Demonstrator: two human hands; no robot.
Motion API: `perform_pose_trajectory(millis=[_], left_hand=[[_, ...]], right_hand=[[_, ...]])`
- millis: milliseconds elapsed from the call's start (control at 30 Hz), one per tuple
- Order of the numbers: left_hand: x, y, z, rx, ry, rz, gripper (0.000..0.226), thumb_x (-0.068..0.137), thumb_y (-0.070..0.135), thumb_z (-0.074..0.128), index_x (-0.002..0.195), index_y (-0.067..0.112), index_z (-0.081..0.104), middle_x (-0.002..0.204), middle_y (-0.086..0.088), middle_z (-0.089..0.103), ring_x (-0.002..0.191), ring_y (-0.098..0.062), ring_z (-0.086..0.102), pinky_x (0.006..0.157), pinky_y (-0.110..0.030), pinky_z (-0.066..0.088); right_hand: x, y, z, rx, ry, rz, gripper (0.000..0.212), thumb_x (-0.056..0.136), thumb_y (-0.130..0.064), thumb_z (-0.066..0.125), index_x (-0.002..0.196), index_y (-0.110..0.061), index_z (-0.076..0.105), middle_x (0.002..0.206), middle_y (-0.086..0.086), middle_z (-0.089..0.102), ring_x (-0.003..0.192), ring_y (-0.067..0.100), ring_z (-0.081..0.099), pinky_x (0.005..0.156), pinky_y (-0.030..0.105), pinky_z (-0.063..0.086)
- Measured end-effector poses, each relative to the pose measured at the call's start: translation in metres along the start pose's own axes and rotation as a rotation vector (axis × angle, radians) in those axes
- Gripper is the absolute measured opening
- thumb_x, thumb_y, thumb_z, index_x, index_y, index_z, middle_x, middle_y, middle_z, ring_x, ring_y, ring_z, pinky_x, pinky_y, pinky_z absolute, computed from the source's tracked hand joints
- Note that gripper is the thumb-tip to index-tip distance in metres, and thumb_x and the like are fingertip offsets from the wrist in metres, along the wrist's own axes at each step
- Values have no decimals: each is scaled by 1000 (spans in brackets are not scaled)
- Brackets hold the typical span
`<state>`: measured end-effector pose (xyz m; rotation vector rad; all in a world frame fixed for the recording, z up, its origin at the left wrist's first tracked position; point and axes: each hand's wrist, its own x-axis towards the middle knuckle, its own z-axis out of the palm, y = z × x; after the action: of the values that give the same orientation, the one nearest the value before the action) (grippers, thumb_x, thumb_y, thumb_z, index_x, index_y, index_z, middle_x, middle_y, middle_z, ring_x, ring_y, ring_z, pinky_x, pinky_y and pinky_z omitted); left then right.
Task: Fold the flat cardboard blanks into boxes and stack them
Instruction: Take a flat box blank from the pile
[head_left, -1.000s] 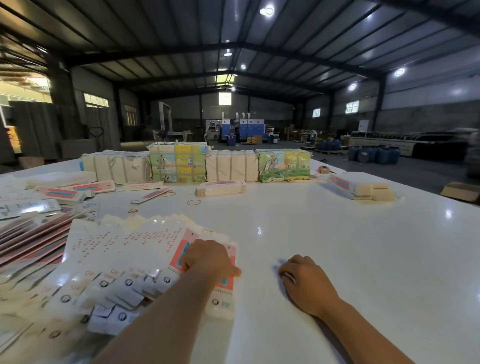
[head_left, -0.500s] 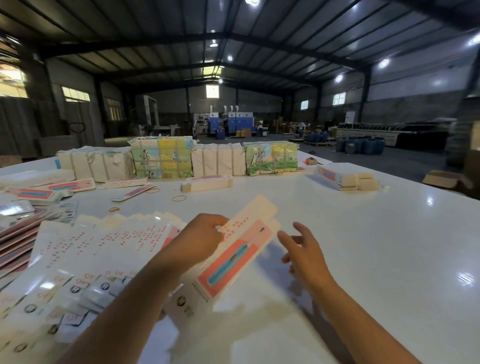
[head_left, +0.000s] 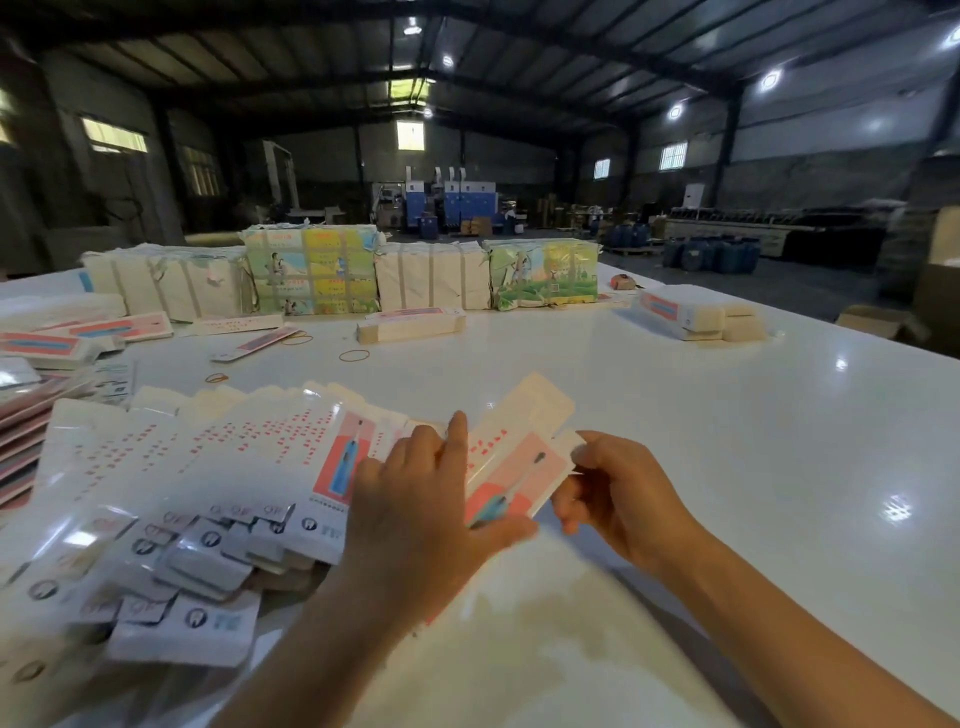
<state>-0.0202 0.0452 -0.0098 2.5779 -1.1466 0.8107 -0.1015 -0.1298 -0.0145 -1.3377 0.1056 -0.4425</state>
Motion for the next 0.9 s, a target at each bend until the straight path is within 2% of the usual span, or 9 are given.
perform_pose_trajectory(millis=[67, 100, 200, 300, 400, 567, 700, 833, 900], left_hand=[[-3, 9, 6, 44, -29, -62, 115, 55, 92, 8, 146, 23, 5, 130, 7, 44, 109, -11, 46, 87, -30, 37], [-4, 11, 9, 51, -26, -74, 113, 56, 92, 14, 145, 24, 1, 131, 9, 42, 112, -10, 44, 91, -29, 35], [-2, 11, 7, -54, 30, -115, 99, 66, 83, 43, 143, 26, 17, 126, 11, 47, 104, -6, 45, 81, -20, 31], [-3, 8, 2, -282, 59, -171, 68, 73, 61, 63, 128, 27, 44, 111, 9, 59, 83, -6, 43, 64, -18, 31], [-3, 2, 3, -406, -12, -205, 56, 77, 58, 62, 123, 34, 41, 110, 15, 57, 83, -6, 49, 53, -12, 31], [-5, 10, 5, -469, -91, -191, 52, 76, 60, 61, 116, 36, 37, 99, 18, 52, 80, -8, 56, 54, -7, 36], [-6, 13, 9, -491, -44, -146, 48, 77, 59, 61, 114, 34, 44, 94, 17, 55, 76, -6, 57, 59, -11, 45], [-8, 11, 11, -463, 29, -35, 58, 69, 62, 57, 110, 20, 58, 84, 17, 50, 63, -10, 56, 52, -13, 42], [-9, 12, 13, -460, -2, -10, 62, 68, 65, 54, 114, 23, 55, 88, 19, 50, 68, -7, 54, 59, -15, 44]], right_hand=[[-1, 3, 2, -25, 18, 0, 43, 90, 4, 30, 67, 0, 66, 50, 19, 56, 39, 22, 54, 39, 27, 46], [-2, 5, 2, -43, 20, -1, 47, 90, 5, 31, 64, -4, 69, 51, 19, 57, 41, 22, 55, 40, 27, 47], [-6, 5, 5, -59, 41, -29, 47, 91, 3, 37, 63, -8, 72, 54, 17, 59, 45, 21, 57, 42, 28, 48], [-11, 3, 9, -36, 142, -116, 26, 91, 1, 51, 79, -9, 72, 68, 15, 65, 53, 22, 61, 48, 28, 51], [-19, 3, 17, -146, 265, -265, 18, 87, 1, 59, 91, -12, 70, 71, 6, 68, 58, 20, 62, 54, 25, 53], [-23, 6, 27, -416, 347, -391, 22, 87, -7, 64, 88, -28, 71, 91, -4, 65, 66, 5, 60, 58, 15, 48], [-24, 6, 25, -480, 336, -375, 26, 87, -8, 63, 84, -33, 70, 80, -13, 68, 64, 3, 59, 62, 15, 46], [-21, 6, 21, -542, 316, -317, 38, 93, -18, 55, 116, -47, 47, 75, -7, 63, 71, 8, 59, 64, 17, 48], [-21, 9, 20, -678, 271, -289, 40, 96, -23, 51, 127, -46, 40, 83, -9, 61, 80, 10, 59, 71, 17, 48]])
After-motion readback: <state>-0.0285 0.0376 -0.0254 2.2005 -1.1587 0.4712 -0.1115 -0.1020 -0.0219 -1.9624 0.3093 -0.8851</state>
